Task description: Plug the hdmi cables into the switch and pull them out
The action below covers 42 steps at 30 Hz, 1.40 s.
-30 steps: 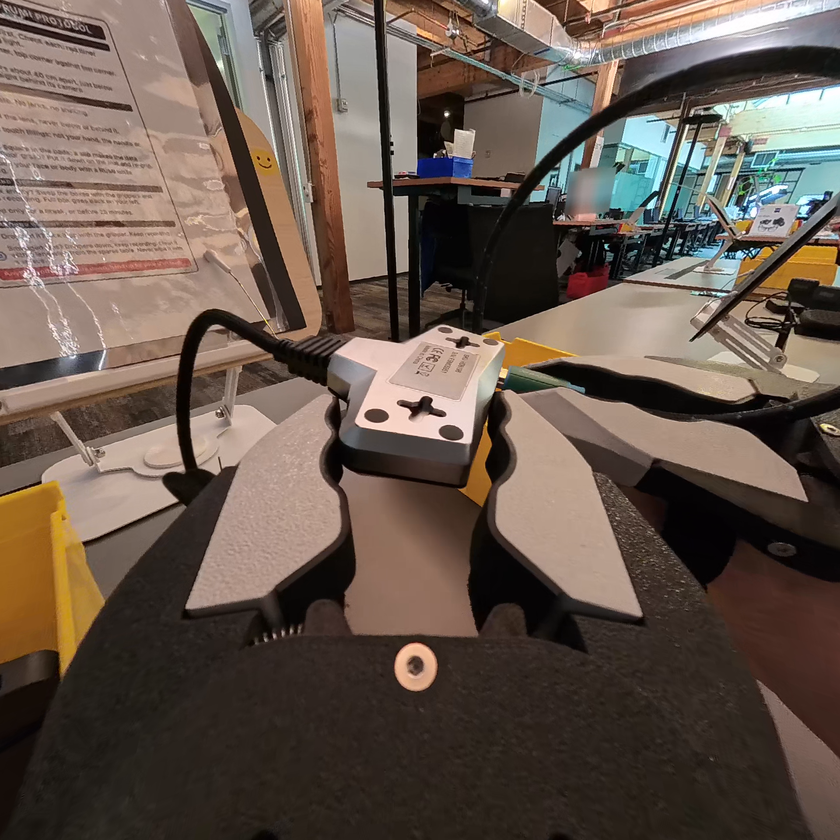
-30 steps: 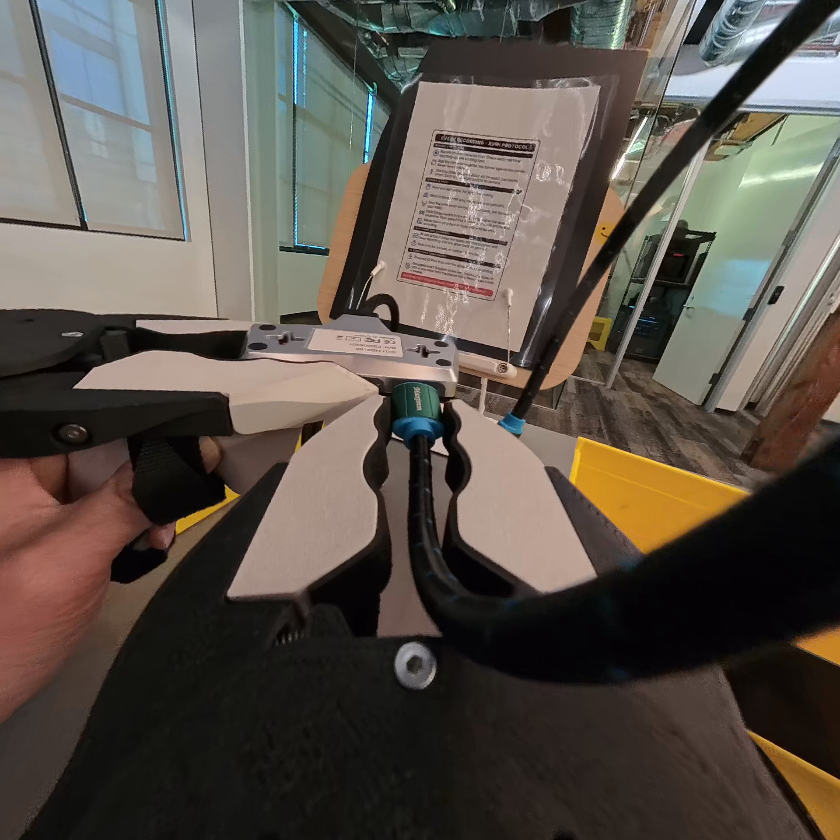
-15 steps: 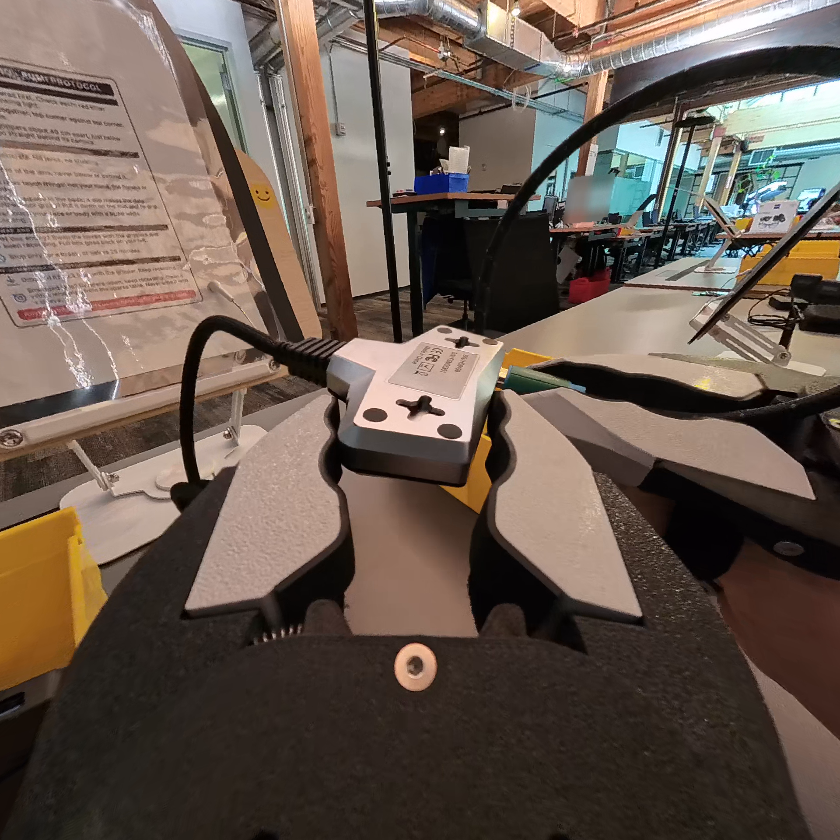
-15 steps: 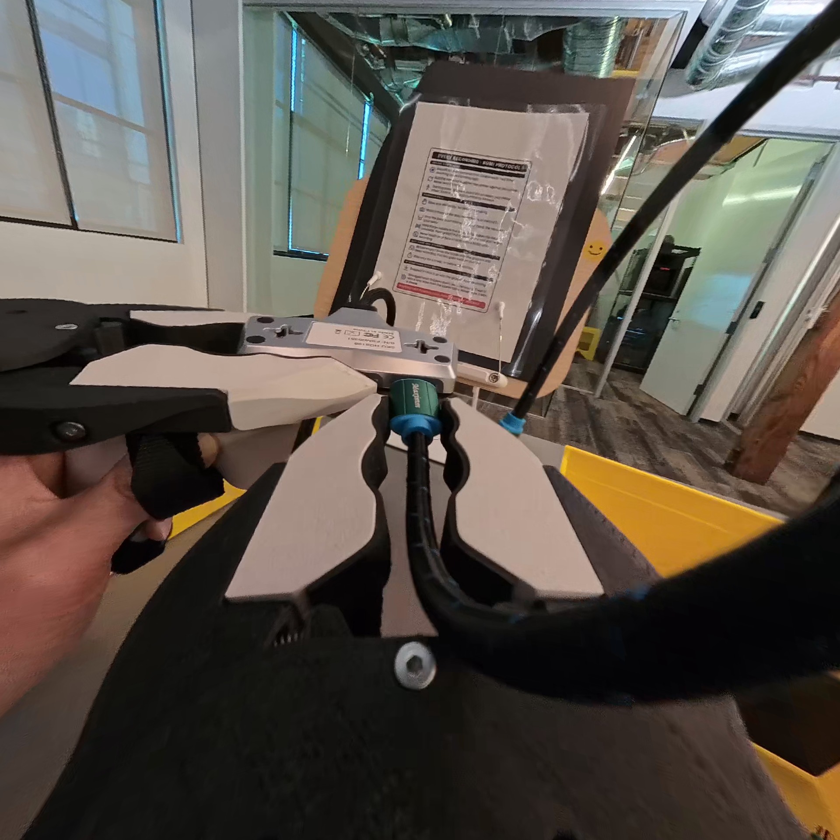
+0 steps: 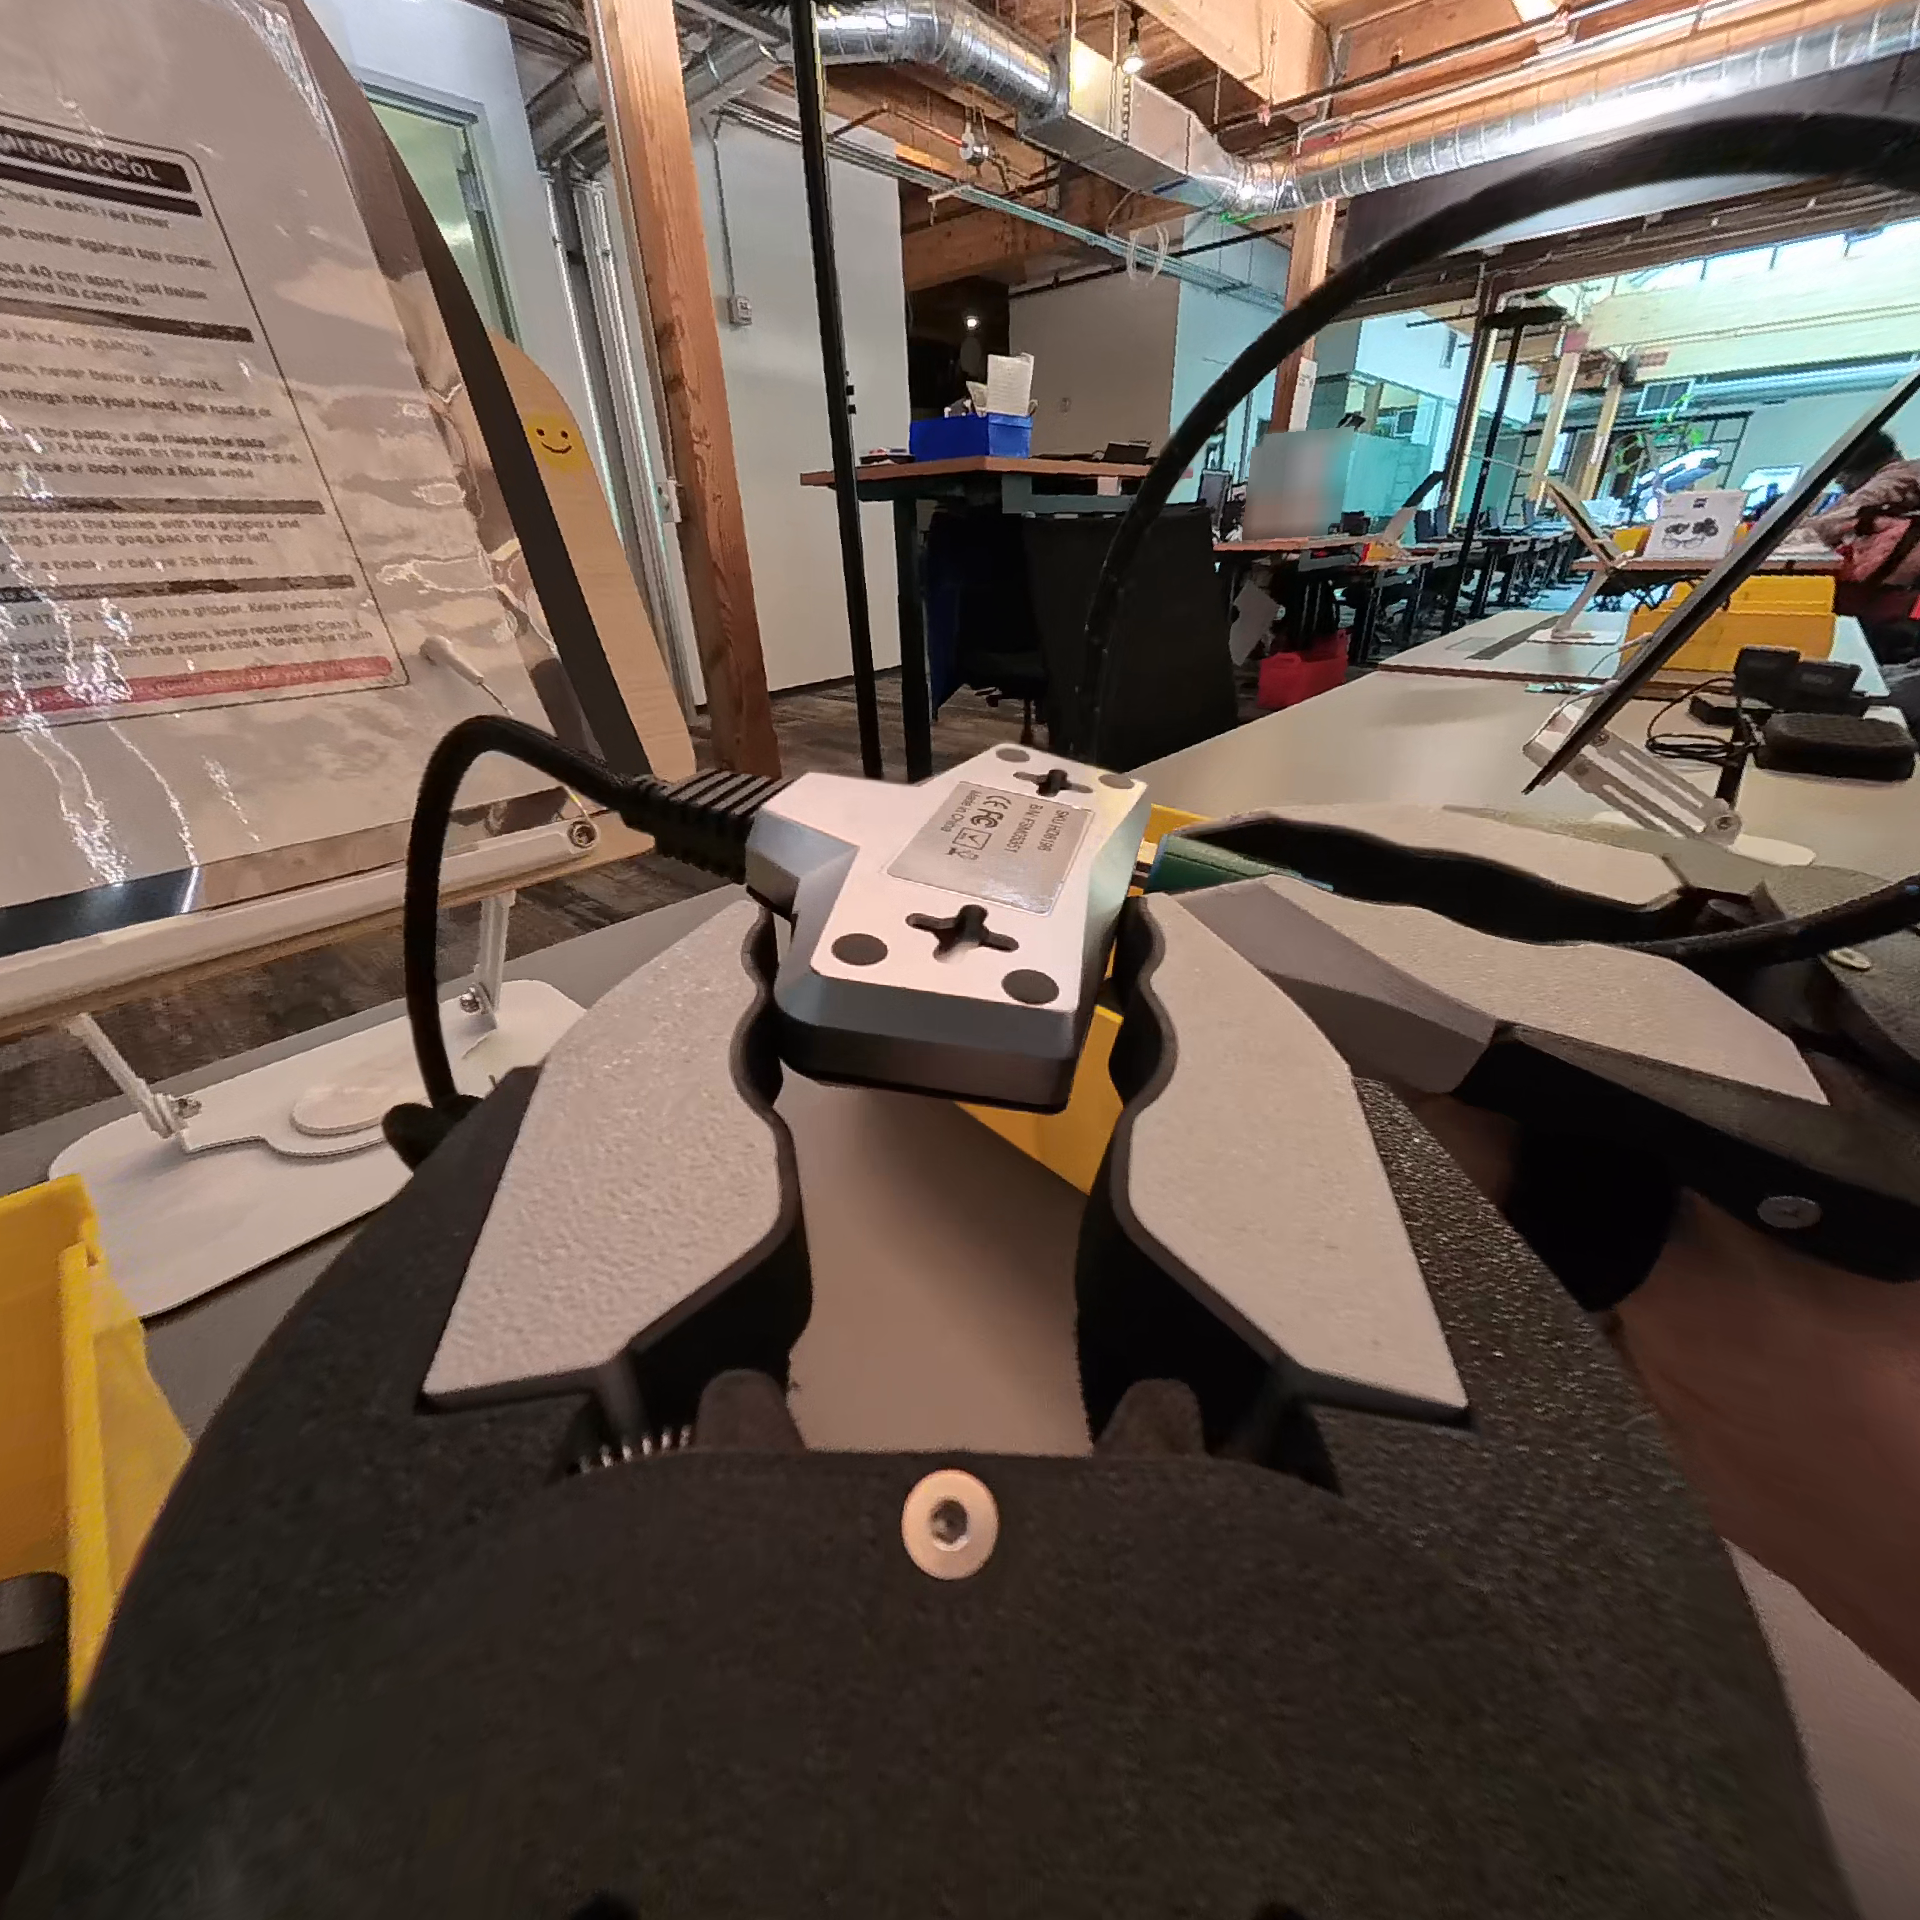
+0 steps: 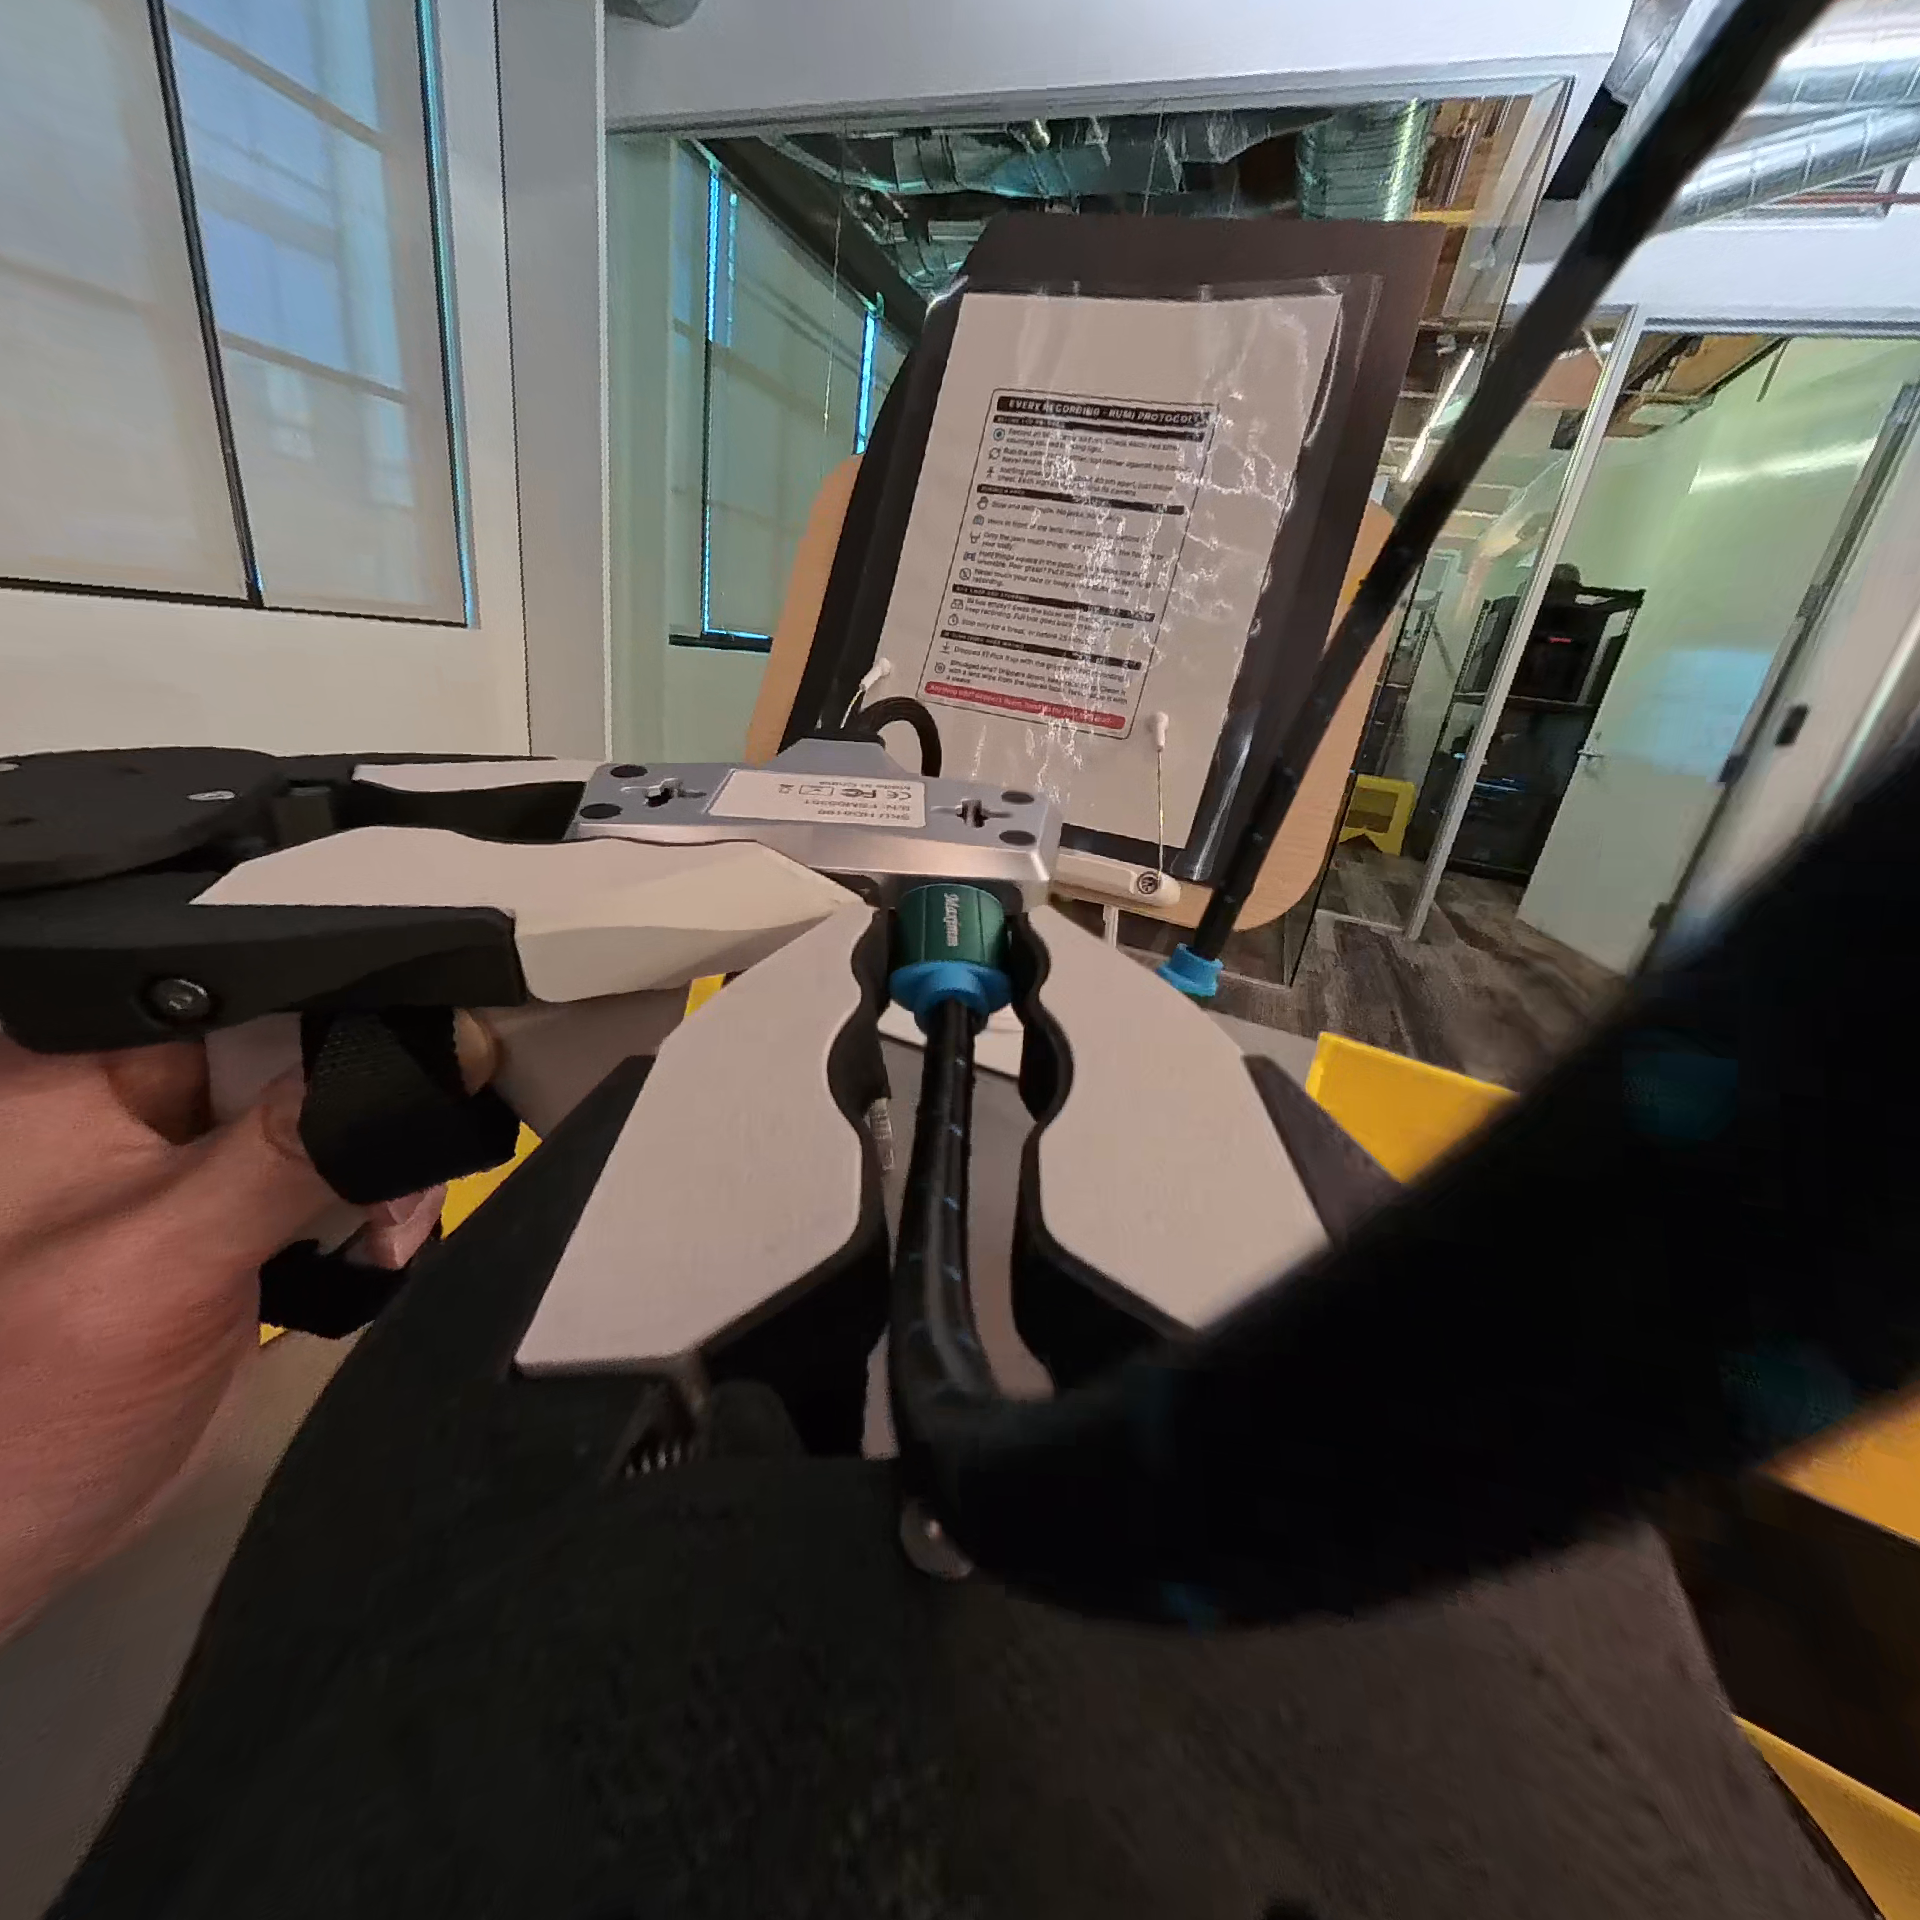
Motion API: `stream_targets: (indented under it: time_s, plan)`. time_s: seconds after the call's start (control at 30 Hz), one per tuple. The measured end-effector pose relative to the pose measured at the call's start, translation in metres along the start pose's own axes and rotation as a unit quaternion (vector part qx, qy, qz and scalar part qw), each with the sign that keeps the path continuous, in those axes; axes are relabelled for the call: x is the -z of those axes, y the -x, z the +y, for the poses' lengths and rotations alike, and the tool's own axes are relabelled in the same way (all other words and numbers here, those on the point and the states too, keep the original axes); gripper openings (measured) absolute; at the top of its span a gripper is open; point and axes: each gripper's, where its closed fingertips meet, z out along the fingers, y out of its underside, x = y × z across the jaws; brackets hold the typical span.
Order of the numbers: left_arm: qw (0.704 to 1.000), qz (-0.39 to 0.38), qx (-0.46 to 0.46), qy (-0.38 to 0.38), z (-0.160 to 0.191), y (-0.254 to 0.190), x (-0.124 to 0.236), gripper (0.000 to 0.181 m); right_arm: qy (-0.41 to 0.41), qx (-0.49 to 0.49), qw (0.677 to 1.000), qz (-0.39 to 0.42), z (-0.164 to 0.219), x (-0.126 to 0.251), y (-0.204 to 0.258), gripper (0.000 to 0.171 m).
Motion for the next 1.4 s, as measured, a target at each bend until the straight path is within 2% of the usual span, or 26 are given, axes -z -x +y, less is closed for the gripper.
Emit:
stream_targets:
  time_s: [0.27,0.53,0.67,0.73,0.77,0.83,0.87,0.93,1.03,1.17,1.4]
  plan:
    - [1.0,-0.022,-0.021,0.001,-0.008,0.001,0.004,0.062,-0.005,0.013,1.0,-0.003,-0.006,0.001,0.002,0.022]
    - [1.0,-0.001,-0.004,0.001,-0.009,-0.001,0.004,0.062,0.0,0.056,0.998,0.02,-0.008,0.003,0.003,0.022]
    - [1.0,0.005,-0.003,-0.005,-0.01,-0.001,0.005,0.062,-0.011,0.042,0.999,-0.006,-0.011,0.005,0.006,0.022]
    - [0.983,-0.18,-0.012,0.025,0.0,0.061,0.015,0.061,-0.053,0.026,0.998,-0.034,-0.025,0.017,0.01,0.022]
    - [0.977,-0.212,0.007,0.03,0.003,0.082,0.021,0.062,-0.06,0.029,0.997,-0.022,-0.03,0.023,0.008,0.022]
    - [0.993,-0.038,0.101,-0.049,-0.024,0.055,0.023,0.062,-0.039,0.047,0.998,0.013,-0.018,0.022,-0.003,0.022]
    - [0.988,0.01,0.127,-0.082,-0.036,0.044,0.028,0.062,-0.032,0.028,0.999,-0.004,-0.014,0.018,-0.002,0.023]
    - [0.989,-0.013,0.124,-0.08,-0.035,0.041,0.027,0.062,-0.028,0.009,0.999,-0.011,-0.012,0.014,-0.002,0.022]
    - [0.994,0.012,0.095,-0.044,-0.028,0.022,0.014,0.062,-0.012,0.004,1.0,-0.017,-0.006,0.012,0.0,0.022]
    - [0.994,0.024,0.099,-0.04,-0.02,0.011,0.008,0.062,0.008,-0.008,0.999,-0.03,0.0,0.011,-0.004,0.022]
    - [0.996,0.01,0.082,-0.04,-0.017,0.015,0.012,0.062,0.024,-0.117,0.982,-0.148,-0.032,0.036,-0.026,0.022]
